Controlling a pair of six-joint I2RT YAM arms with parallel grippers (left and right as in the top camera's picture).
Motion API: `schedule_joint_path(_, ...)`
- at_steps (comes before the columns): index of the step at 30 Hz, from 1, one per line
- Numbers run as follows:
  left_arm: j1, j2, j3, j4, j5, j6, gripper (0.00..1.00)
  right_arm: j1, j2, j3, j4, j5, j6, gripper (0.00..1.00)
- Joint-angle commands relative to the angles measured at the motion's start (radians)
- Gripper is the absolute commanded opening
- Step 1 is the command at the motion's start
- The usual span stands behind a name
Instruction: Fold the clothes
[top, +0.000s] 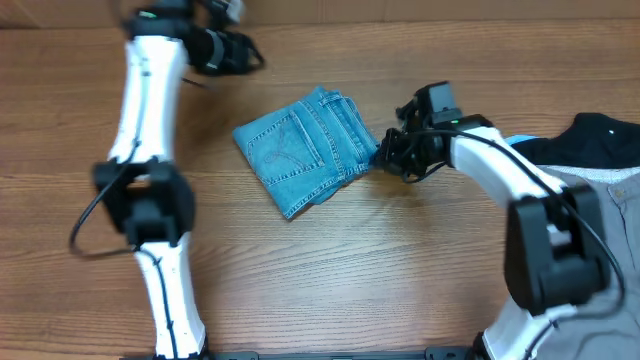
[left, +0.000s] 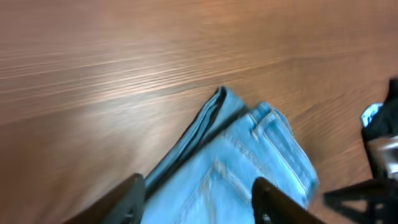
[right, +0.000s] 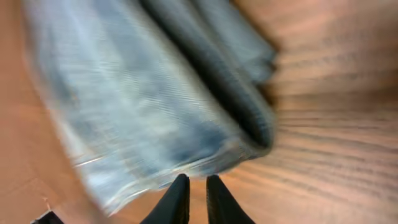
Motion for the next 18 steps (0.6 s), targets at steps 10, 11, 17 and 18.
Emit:
schedule_joint_path(10, -0.005, -0.068, -0.06, -0.272, -0.125, 0.156, 0.64, 0.219, -0.107, 0.003, 0.032, -0.057, 0.09, 0.26)
schedule_joint_path(11, -0.005, -0.066, -0.081, -0.264, -0.124, 0.156, 0.64, 0.239, -0.089, 0.003, 0.049, -0.052, 0.117, 0.22)
schedule_joint_path(17, -0.006, -0.066, -0.155, -0.231, -0.121, 0.155, 0.64, 0.332, 0.06, 0.003, 0.225, 0.018, 0.349, 0.05)
schedule_joint_path(18, -0.006, -0.066, -0.159, -0.231, -0.121, 0.156, 0.64, 0.338, 0.089, 0.003, 0.277, 0.009, 0.376, 0.05)
